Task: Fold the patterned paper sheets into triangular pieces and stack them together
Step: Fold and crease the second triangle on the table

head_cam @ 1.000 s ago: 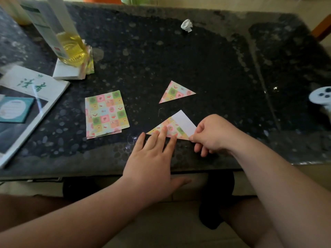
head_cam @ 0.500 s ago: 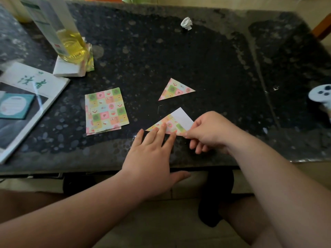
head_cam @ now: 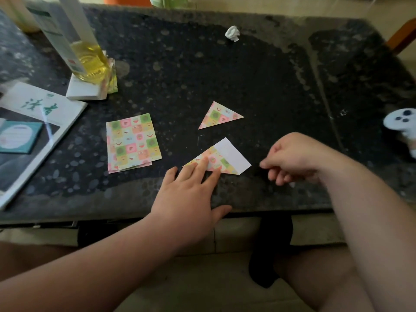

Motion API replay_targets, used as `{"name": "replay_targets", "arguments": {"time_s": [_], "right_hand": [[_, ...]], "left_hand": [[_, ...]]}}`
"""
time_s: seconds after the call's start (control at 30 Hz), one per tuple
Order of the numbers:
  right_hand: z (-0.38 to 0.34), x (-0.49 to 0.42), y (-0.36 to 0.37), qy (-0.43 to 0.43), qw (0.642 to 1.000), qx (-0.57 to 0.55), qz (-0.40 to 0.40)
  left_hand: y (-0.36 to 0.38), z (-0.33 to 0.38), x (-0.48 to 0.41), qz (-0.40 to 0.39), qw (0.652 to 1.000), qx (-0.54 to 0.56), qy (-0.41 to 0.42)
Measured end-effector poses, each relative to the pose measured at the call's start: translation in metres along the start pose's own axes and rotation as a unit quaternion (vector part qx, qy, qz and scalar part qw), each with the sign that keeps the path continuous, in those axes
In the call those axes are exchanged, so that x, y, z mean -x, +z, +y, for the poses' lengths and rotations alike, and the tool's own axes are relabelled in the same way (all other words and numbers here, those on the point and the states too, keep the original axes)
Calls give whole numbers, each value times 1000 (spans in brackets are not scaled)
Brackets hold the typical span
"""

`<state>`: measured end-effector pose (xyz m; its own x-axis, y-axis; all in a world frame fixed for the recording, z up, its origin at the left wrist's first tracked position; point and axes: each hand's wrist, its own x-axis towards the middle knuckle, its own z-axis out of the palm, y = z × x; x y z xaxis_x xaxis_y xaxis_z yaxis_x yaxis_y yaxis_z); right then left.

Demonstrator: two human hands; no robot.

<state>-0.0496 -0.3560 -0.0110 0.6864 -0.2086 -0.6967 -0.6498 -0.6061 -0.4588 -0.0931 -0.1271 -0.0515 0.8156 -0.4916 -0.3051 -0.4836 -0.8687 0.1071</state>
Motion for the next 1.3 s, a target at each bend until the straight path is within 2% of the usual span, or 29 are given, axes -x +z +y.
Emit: {"name": "replay_targets", "arguments": {"time_s": [0.1,0.17,0.37,0.63,0.7,0.77,0.8,0.87,0.93,0.97,1.2,1.3], "right_hand": [[-12,6,20,-72,994,-71,-30],[-17,2,38,-81,994,-60,-41],[-15,-7,56,-57,997,-43,-37],[-20,-7,54,-24,998,-41,-46],[-21,-8,53,-18,998,-37,-50],[-23,-9,51,-8,998,-34,-57],[-23,-9,52,-2,997,-36,-62],[-24,-9,54,-2,997,-34,-67],[-24,-12,56,-7,998,-24,-61],[-24,-13,57,-7,998,-20,-58],[-25,-14,58,-4,999,-2,-54],[-26,-15,58,2,999,0,-50]], "left_hand": [[-3,1,-3,8,1000,-14,4],[-6,0,-6,7,1000,-20,7],[-2,7,1,-57,998,-38,-3],[-12,-12,2,-78,995,0,-70],[-28,-22,0,-16,993,55,-106],[-42,-22,-10,120,976,134,-123],[-48,-20,-19,134,963,188,-140],[-55,-16,-40,34,947,261,-182],[-51,-12,-54,-98,931,289,-198],[-48,-11,-58,-132,924,298,-201],[-46,-9,-71,-184,862,406,-242],[-48,-13,-73,-197,849,417,-258]]}}
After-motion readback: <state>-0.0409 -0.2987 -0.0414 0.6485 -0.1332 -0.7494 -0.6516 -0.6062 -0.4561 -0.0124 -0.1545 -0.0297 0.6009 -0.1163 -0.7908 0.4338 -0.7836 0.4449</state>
